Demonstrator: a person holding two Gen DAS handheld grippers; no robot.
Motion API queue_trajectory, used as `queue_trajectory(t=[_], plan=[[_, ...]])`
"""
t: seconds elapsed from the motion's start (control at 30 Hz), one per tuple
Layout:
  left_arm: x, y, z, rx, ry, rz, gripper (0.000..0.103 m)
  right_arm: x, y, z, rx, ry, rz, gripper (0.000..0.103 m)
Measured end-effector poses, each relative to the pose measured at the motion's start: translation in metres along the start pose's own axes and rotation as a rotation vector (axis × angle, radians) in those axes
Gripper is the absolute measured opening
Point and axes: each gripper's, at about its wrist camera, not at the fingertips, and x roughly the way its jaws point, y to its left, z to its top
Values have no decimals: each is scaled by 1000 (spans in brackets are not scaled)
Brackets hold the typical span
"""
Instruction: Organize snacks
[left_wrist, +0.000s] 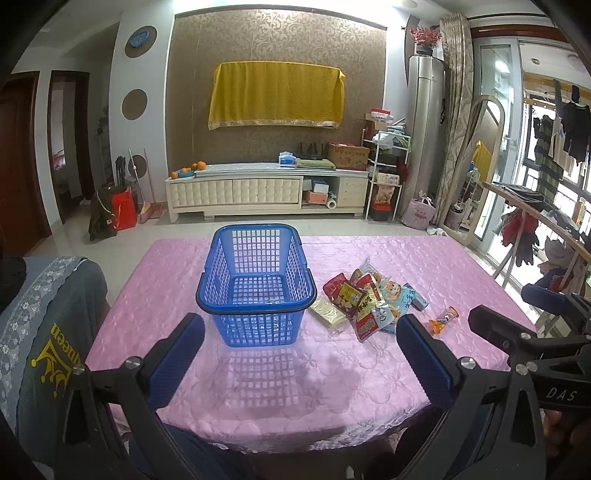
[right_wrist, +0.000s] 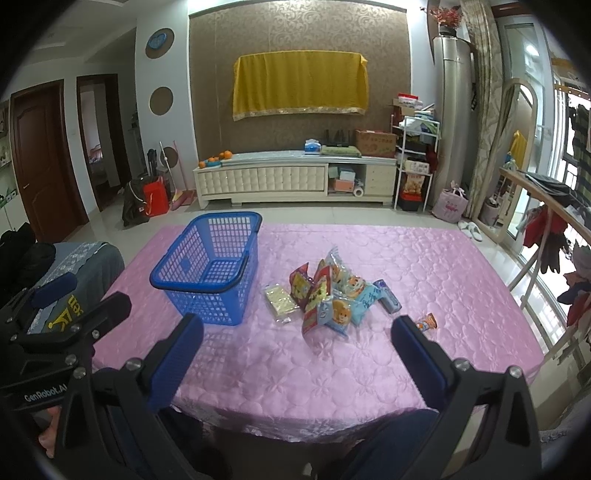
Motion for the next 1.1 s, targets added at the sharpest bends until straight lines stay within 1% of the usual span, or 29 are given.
queue_trajectory(t=[0.43,0.63,0.83,1.1], plan=[[0,3,-1,-15,7,2,103,-2,4,2,-3,3,12,103],[5,2,6,-12,17,-3,103,1,3,4,0,9,14,103],[21,-5,23,-7,30,-21,103,12,-9,20,8,25,20,103],[66,-29,54,16,69,-59,103,36,-42,49,23,45,-13,103]])
